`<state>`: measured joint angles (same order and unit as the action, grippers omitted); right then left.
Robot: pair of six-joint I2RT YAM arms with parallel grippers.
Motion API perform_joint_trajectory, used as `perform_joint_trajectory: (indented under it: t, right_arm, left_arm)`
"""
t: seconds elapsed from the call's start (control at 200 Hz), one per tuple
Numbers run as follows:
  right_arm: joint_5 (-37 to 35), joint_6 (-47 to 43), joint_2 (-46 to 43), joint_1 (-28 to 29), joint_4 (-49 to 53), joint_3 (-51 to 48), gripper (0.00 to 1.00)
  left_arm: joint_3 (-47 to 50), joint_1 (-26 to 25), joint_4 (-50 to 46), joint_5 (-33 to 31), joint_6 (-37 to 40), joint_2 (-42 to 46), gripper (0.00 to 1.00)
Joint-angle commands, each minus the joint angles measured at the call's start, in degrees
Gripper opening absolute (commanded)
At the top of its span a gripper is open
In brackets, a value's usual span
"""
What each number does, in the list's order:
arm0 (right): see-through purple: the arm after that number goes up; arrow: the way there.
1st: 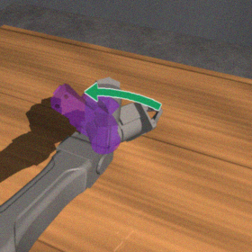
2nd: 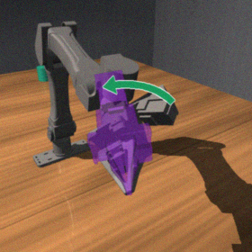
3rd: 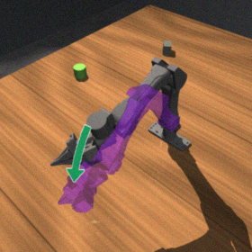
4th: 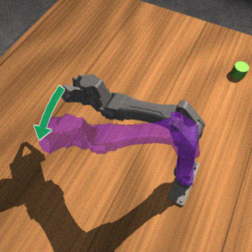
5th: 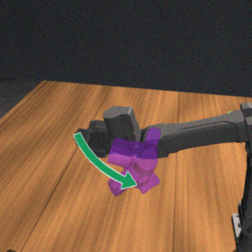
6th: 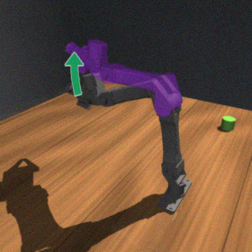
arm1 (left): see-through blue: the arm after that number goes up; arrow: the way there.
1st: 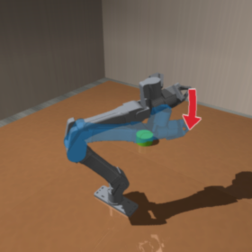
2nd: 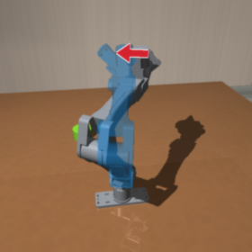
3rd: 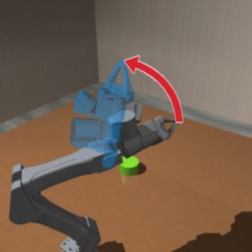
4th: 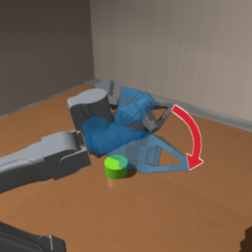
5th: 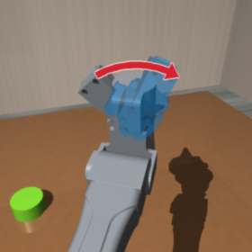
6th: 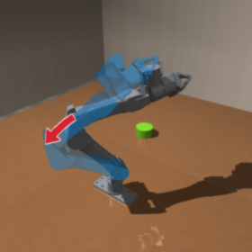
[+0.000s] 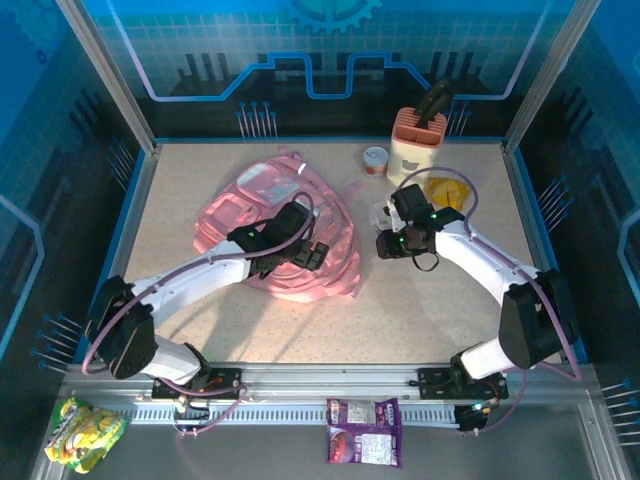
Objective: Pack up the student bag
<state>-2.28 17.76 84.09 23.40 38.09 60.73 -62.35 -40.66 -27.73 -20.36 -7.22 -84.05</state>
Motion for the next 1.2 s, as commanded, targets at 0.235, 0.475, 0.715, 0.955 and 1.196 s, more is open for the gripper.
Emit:
perform_joint_trajectory:
  t: [0.235,0.475,0.715,0.955,1.196]
  right_arm:
    - [3.1,0.2,-3.3,3.5,4.1,1.9,0.45]
    - [6.2,-0.2,-2.9,6.8,5.4,4.2,0.45]
    - [11.4,0.1,0.2,11.0,6.1,8.7,0.46]
    - [13.7,1.9,7.9,11.9,7.1,15.7,0.48]
    - [11.3,2.4,16.4,10.7,8.4,25.1,0.51]
  left_arm:
    - [-4.7,0.5,-4.2,-10.0,2.9,-3.9,0.73]
    - [-5.2,3.8,-3.2,-7.2,2.6,-1.4,0.50]
    - [-6.1,4.7,-1.8,-4.6,1.7,-0.1,0.18]
    - [-9.8,4.6,1.6,3.6,-10.0,2.0,0.00]
    - [-11.6,3.9,4.6,9.0,-18.0,0.8,0.00]
